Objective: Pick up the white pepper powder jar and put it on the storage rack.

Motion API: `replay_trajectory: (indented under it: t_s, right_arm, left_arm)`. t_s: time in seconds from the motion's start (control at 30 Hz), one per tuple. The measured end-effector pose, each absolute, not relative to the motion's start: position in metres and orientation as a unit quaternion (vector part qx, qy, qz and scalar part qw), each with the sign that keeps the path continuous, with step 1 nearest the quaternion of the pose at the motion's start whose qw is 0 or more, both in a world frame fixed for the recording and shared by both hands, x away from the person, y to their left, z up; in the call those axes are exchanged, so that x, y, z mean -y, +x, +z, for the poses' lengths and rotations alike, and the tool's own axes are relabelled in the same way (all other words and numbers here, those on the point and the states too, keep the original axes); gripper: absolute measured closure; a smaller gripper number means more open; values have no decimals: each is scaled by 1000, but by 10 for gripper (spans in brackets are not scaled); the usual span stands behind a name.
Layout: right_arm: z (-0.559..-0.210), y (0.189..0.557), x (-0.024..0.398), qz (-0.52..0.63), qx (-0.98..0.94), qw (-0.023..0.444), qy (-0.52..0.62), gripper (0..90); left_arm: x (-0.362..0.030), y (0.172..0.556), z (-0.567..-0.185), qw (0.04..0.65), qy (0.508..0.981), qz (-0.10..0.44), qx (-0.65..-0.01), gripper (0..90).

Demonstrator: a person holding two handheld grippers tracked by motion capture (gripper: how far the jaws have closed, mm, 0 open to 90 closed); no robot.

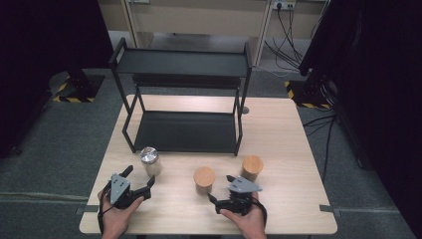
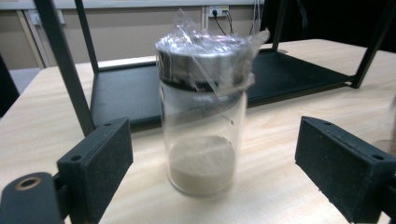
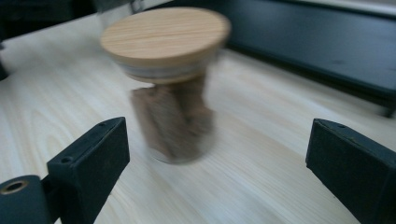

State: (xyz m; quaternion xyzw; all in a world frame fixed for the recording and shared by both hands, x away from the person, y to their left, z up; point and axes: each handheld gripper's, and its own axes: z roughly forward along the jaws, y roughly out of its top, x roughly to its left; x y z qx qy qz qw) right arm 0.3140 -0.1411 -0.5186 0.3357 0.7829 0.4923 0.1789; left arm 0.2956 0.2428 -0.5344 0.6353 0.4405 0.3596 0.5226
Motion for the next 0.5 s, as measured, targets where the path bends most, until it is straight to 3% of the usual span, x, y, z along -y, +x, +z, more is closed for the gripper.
replay_trajectory:
  t_s: [0.3, 0.5]
  right_arm:
    - [-525, 309, 162, 490, -760, 223, 363, 74]
    - [-525, 310, 161, 488, -763, 219, 364, 74]
  left_arm:
    - [-235, 285, -535, 522, 636, 386, -418, 113]
    - [-234, 283, -535, 526, 633, 386, -417, 115]
